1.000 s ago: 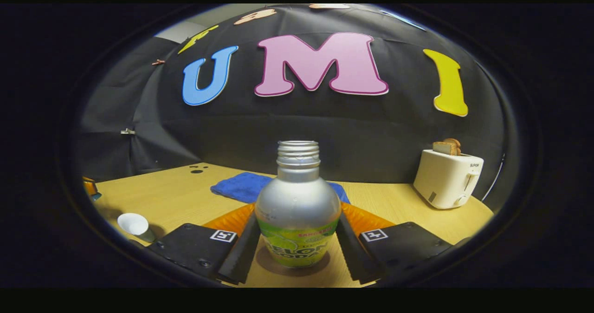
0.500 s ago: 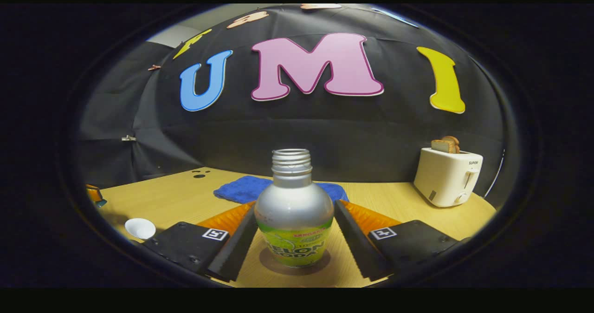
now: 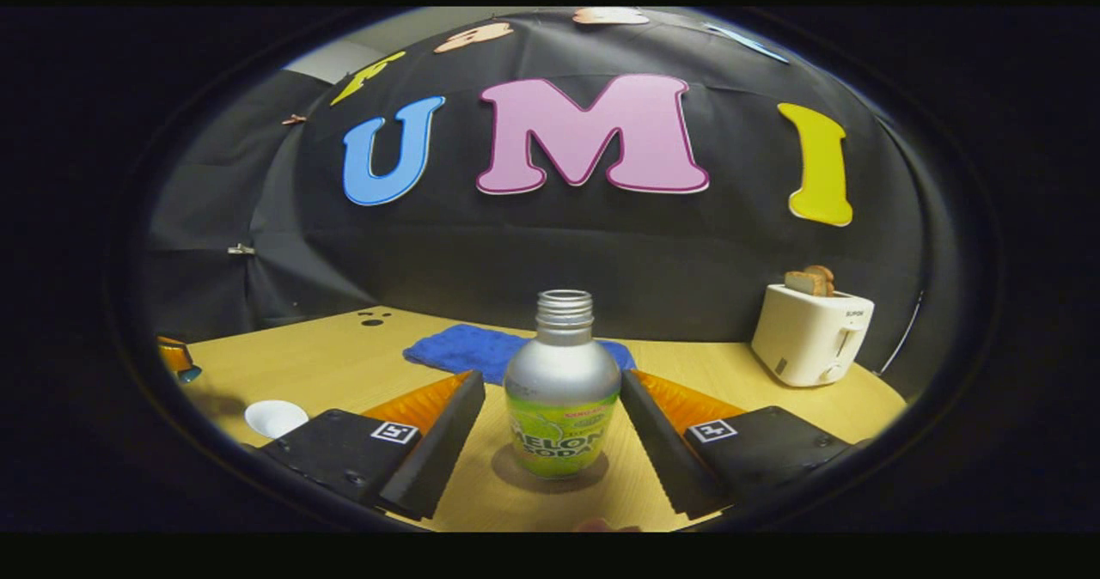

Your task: Open the teacup lid with one hand, grasp the water bottle and pour water into the teacup with the other hand; after pouring, place the water bottle on the coaster and then close the teacup lid.

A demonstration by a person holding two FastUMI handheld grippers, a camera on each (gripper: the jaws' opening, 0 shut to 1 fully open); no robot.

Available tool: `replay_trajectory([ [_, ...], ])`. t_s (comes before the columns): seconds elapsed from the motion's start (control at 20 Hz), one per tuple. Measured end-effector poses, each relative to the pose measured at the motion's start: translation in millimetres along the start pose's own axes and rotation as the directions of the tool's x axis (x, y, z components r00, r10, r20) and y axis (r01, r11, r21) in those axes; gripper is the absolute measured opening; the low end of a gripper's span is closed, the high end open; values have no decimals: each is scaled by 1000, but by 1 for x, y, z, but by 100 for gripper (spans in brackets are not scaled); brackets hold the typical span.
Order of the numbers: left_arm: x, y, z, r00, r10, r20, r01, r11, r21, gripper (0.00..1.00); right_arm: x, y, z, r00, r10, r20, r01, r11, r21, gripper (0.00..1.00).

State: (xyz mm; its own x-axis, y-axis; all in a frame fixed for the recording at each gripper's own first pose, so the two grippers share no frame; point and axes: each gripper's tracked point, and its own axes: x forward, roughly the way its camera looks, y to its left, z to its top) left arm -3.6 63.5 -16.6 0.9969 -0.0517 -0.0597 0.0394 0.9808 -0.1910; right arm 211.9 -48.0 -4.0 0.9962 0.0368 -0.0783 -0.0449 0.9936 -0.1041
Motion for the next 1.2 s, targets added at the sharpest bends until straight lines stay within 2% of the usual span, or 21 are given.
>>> replay_trajectory([
  [0.5,-5,-18,9,999,-19,25,19,1000,12,28,-90,10,12,999,4,34,-2,998,-69,97],
  [0.8,11,-37,11,999,-43,19,42,999,23,28,-139,14,4,1000,13,16,-13,1000,0,97],
  [1.1,39,-55,13,998,-64,16,63,997,55,28,-168,-7,-7,999,-51,18,51,999,-1,97],
  [1.2,50,-60,8,998,-63,2,62,996,67,28,-173,-7,-15,999,-45,6,45,999,6,98],
])
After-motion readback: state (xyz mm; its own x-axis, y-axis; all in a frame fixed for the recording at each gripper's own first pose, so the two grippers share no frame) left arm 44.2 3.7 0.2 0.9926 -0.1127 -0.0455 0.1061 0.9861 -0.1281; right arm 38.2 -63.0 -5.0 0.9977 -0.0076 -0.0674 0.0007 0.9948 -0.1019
